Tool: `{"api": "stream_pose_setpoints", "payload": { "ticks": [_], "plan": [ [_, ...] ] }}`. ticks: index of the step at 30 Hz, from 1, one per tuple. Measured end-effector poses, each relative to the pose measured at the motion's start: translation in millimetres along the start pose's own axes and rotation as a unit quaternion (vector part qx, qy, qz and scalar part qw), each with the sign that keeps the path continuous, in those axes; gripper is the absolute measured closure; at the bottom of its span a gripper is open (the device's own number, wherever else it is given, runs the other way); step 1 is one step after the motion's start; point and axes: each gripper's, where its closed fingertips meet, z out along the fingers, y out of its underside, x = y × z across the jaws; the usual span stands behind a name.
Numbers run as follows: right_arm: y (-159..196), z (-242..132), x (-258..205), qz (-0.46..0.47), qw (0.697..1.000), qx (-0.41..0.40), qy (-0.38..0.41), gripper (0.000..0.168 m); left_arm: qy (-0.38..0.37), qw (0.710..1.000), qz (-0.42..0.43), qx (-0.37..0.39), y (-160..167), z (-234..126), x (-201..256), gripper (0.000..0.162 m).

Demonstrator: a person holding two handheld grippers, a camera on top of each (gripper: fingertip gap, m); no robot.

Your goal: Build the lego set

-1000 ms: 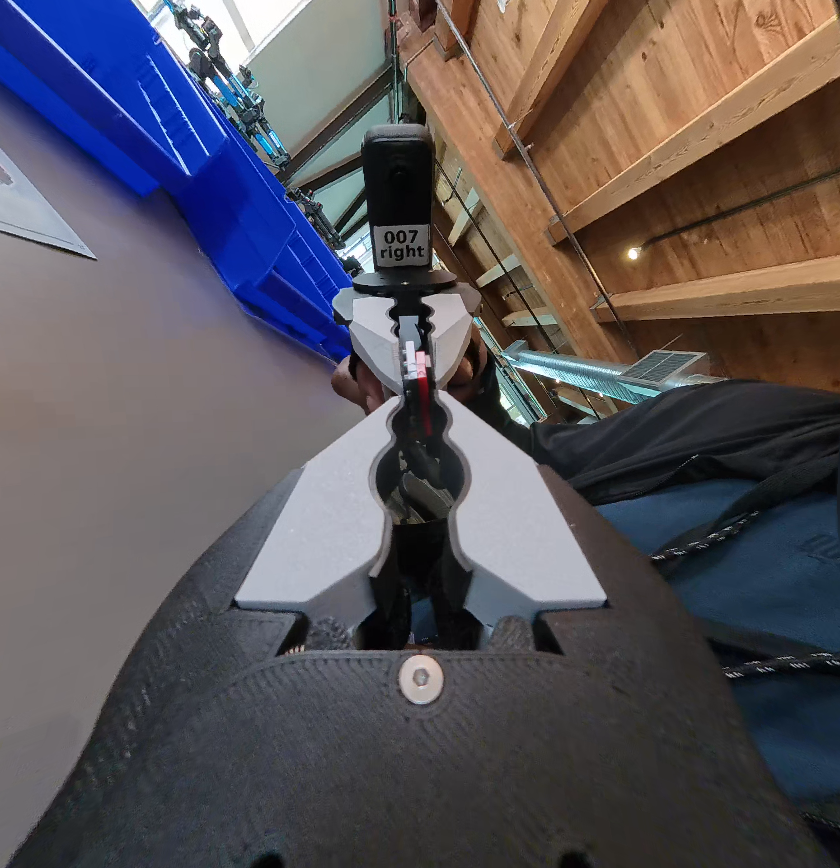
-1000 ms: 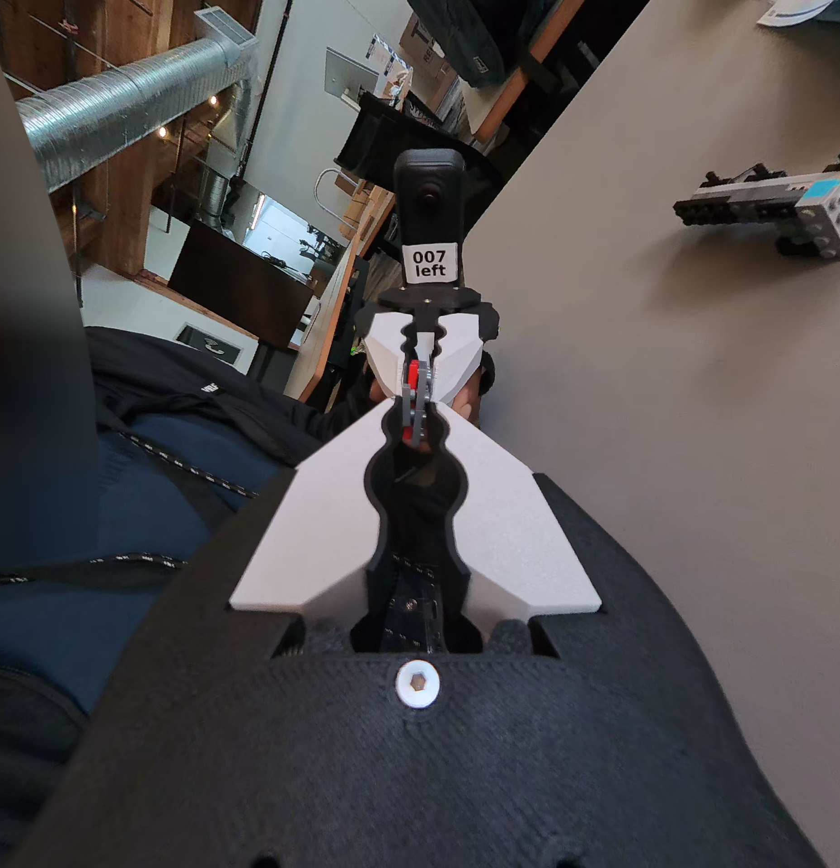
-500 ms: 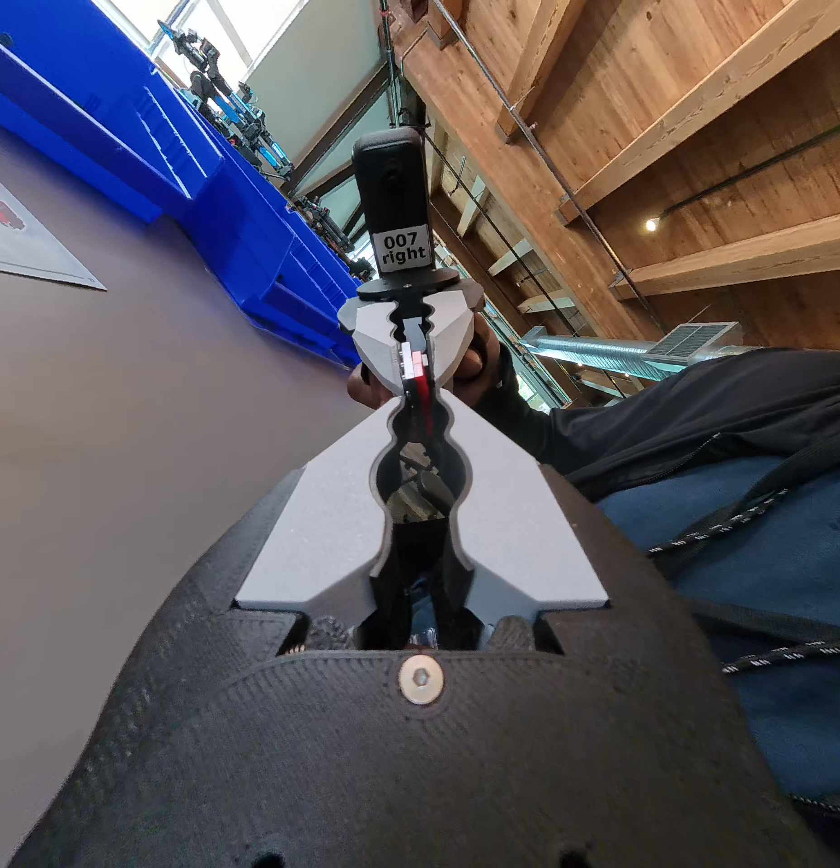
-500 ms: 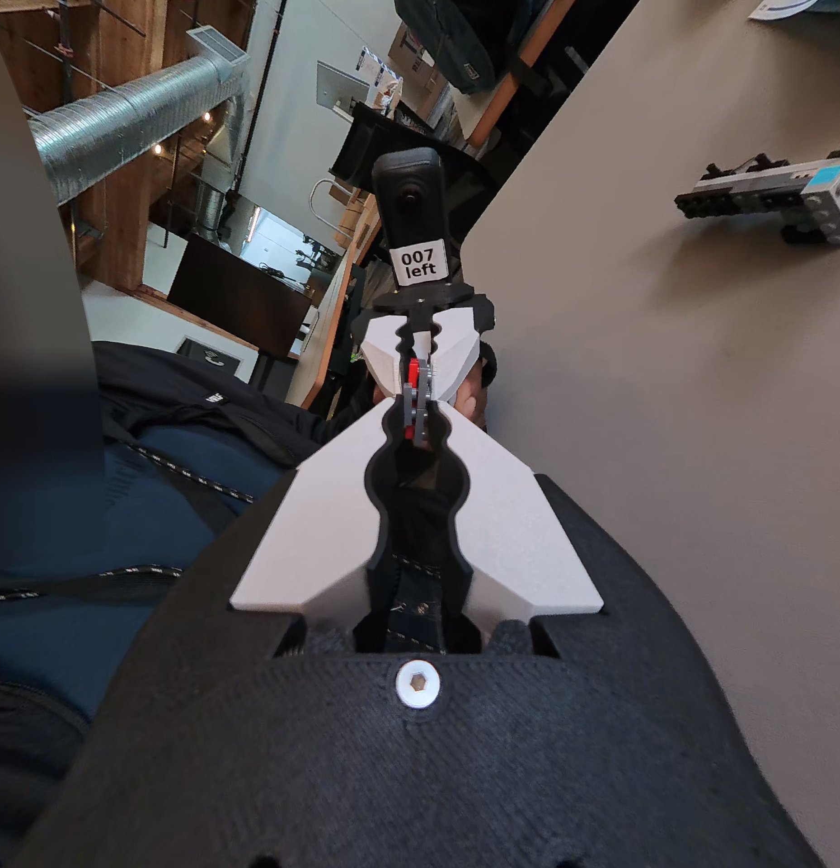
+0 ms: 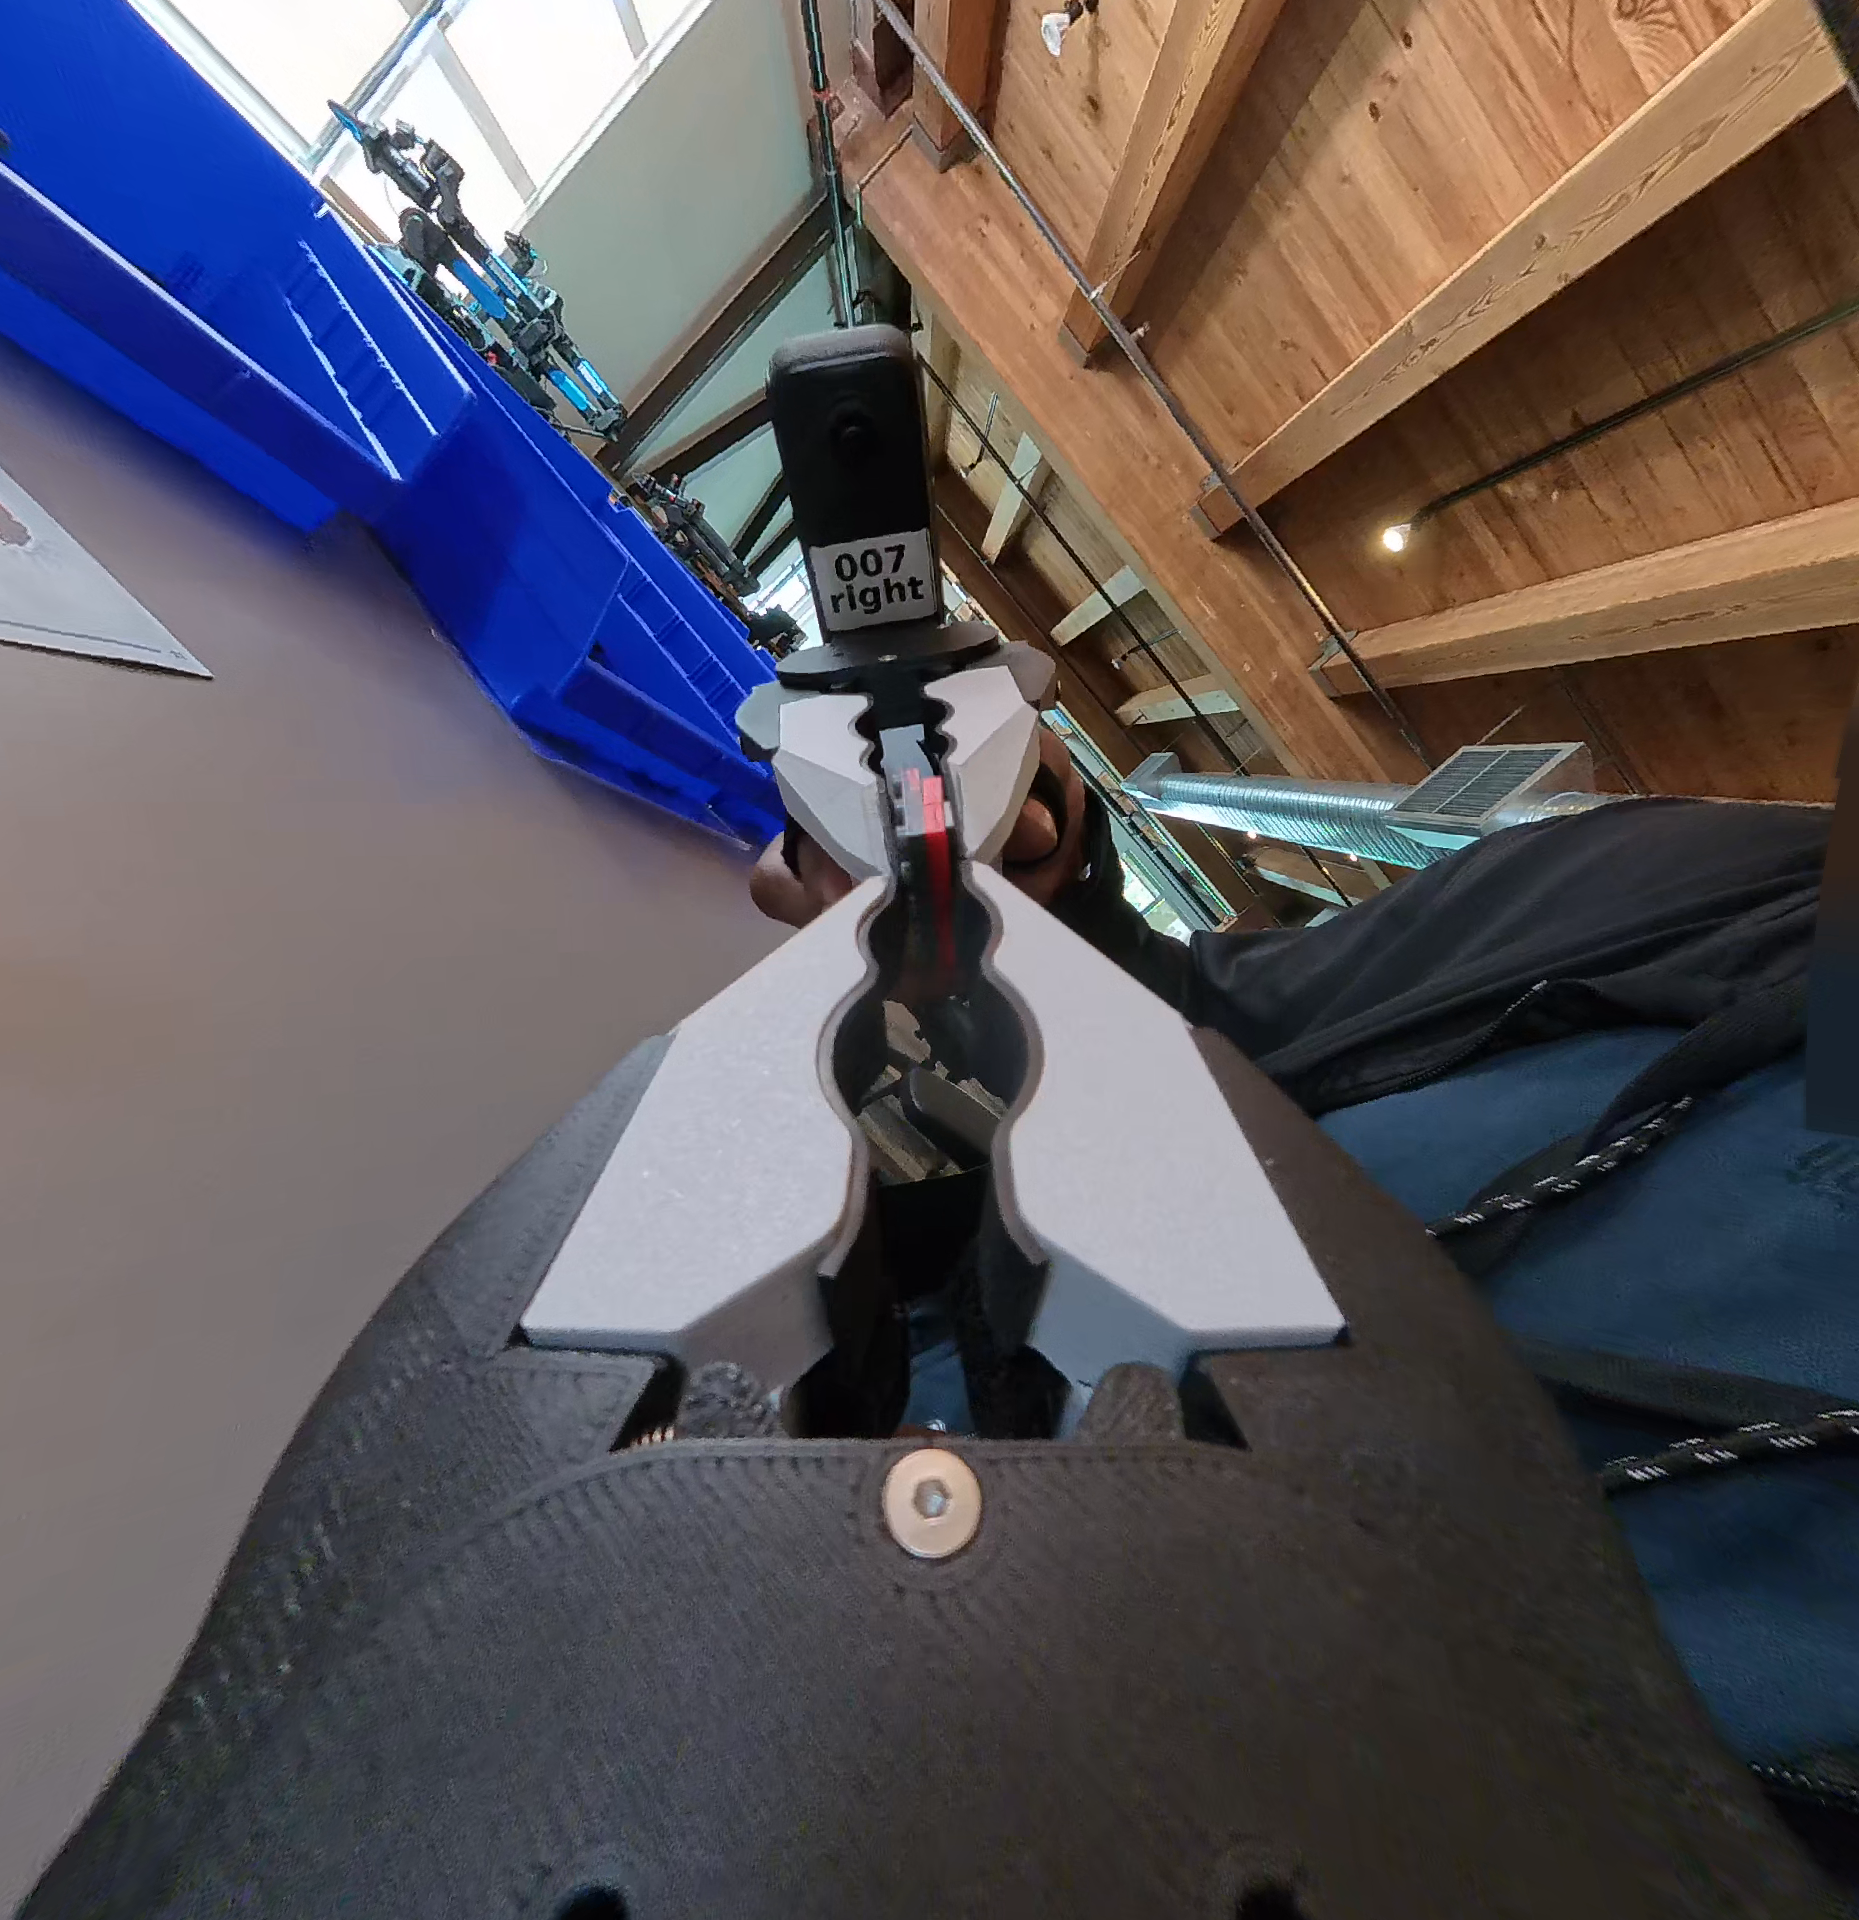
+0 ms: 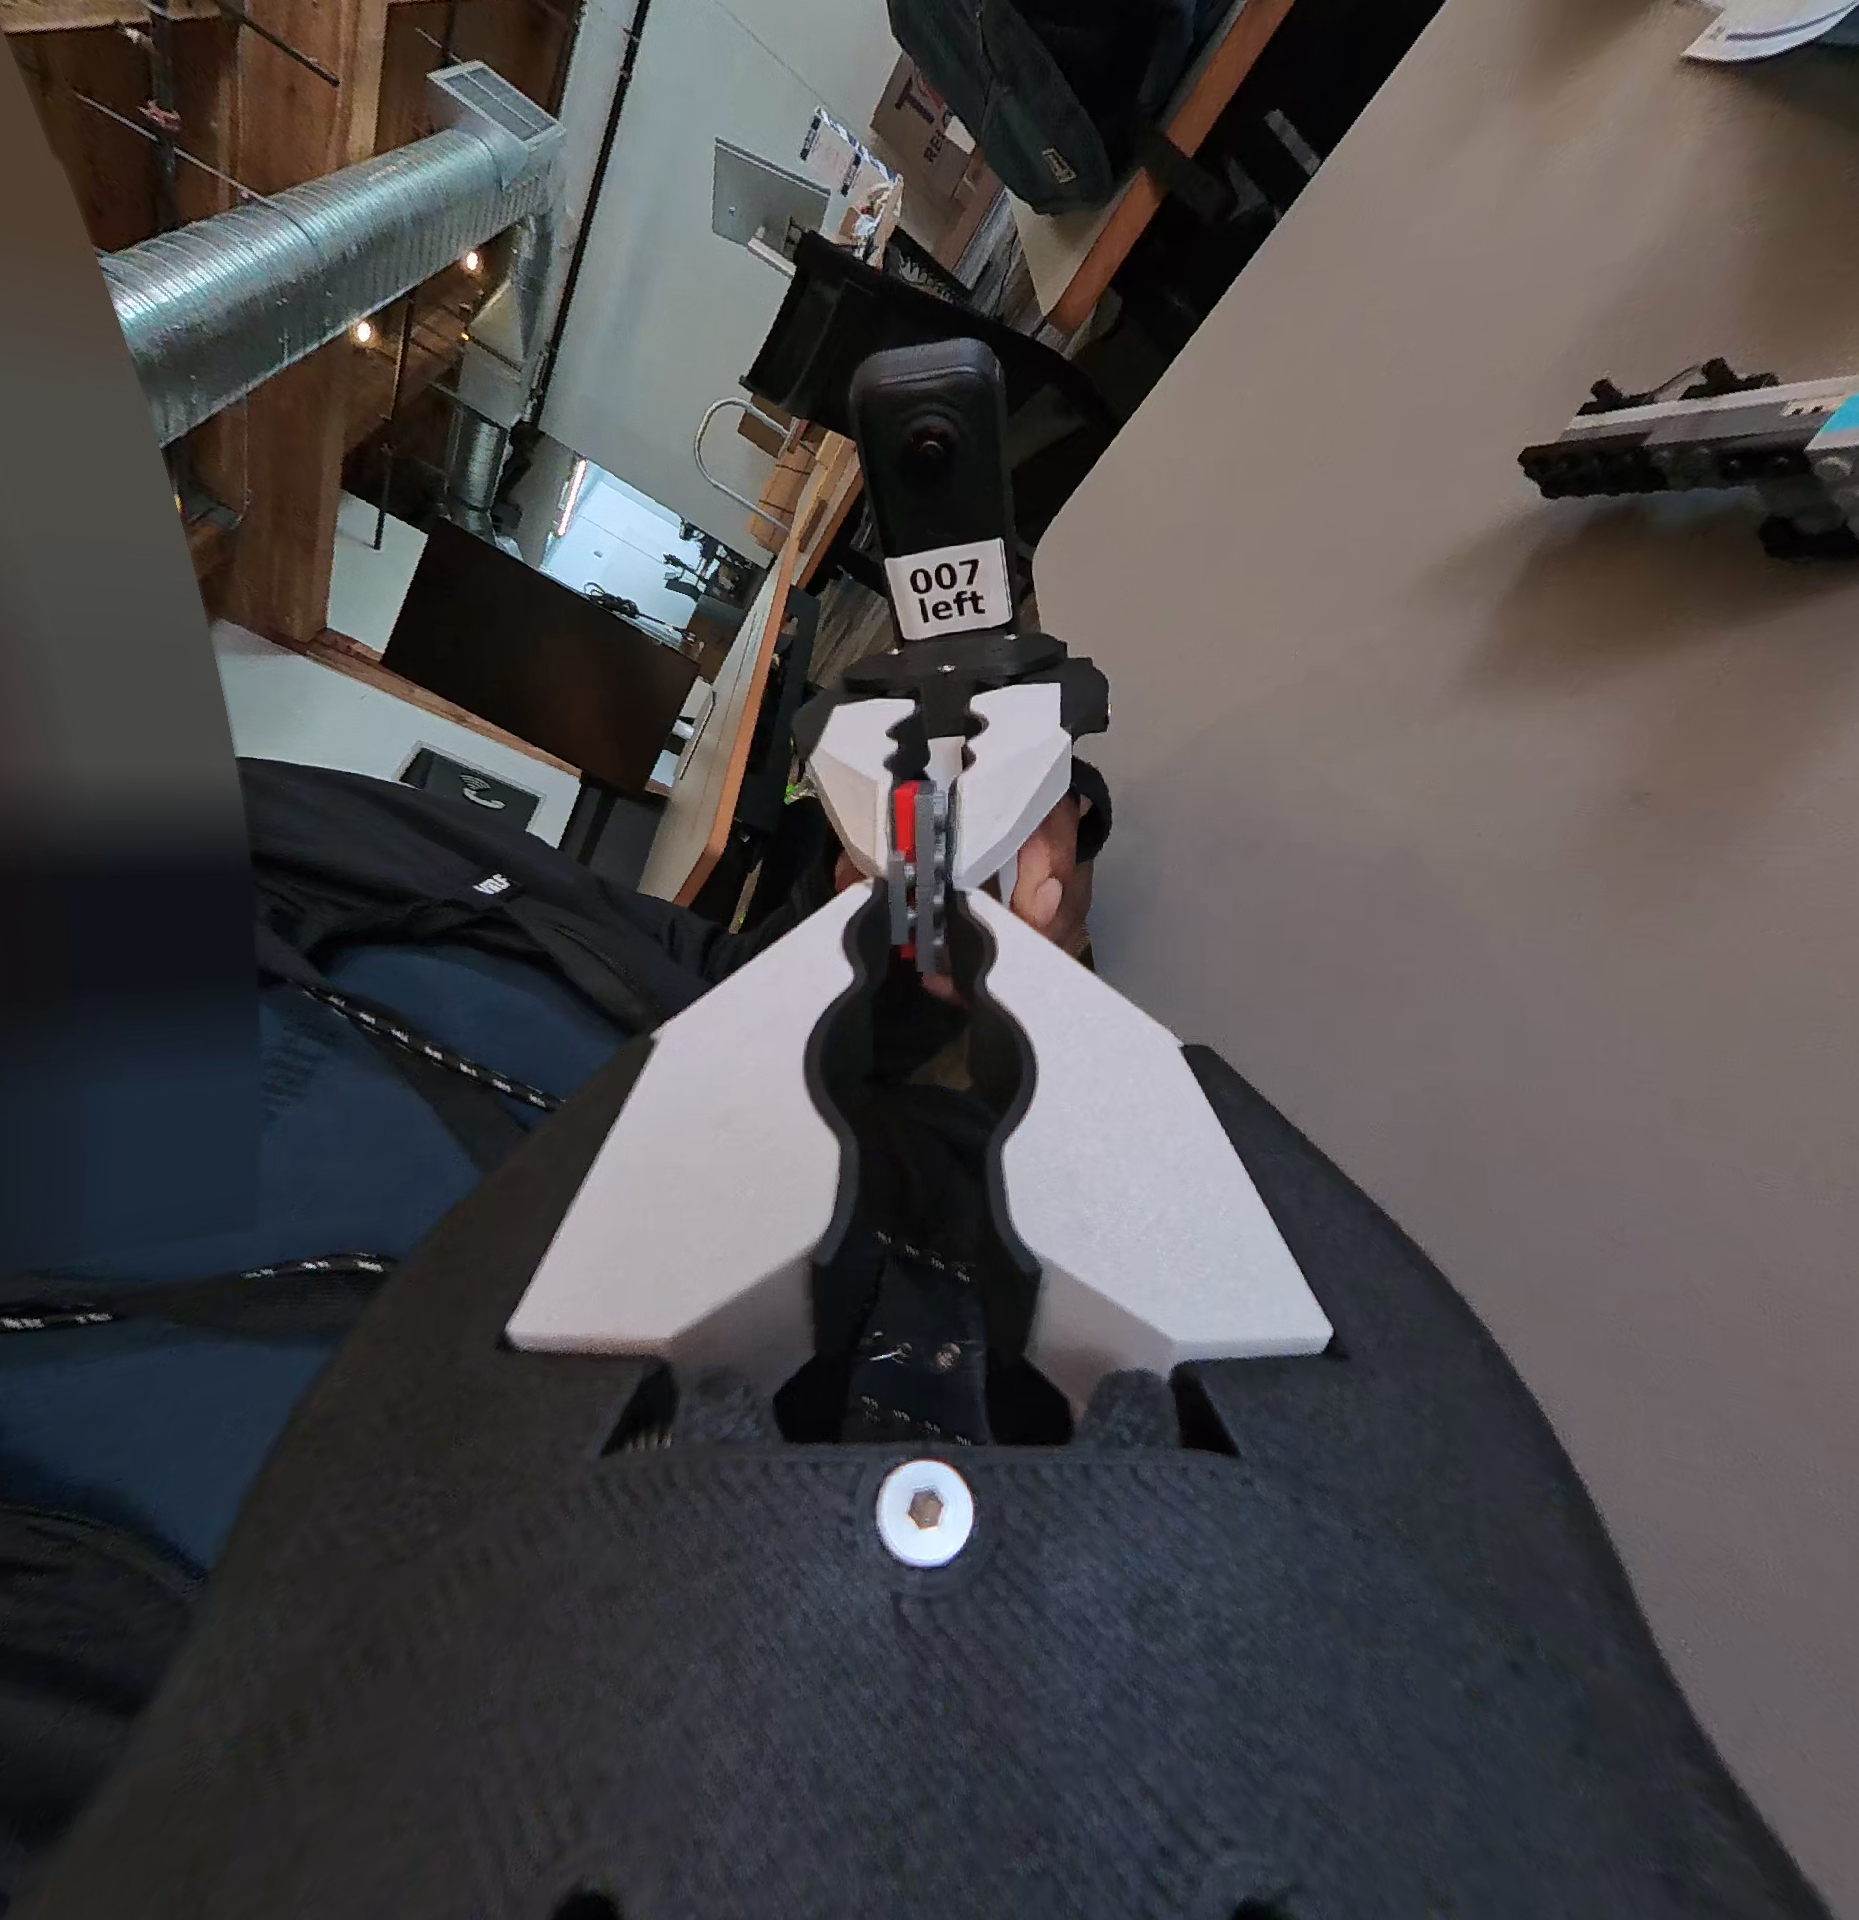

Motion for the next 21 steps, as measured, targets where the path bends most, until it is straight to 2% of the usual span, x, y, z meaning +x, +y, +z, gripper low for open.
{"api": "stream_pose_setpoints", "payload": {
  "ticks": [21],
  "plan": [
    [-0.6, 1.3, -5.2, -0.001, 1.0, 0.012, -0.003, 0.159, -0.002, 0.999, 0.044, -0.009, 1.1, -0.3, 4.6, 0.153]
  ]
}}
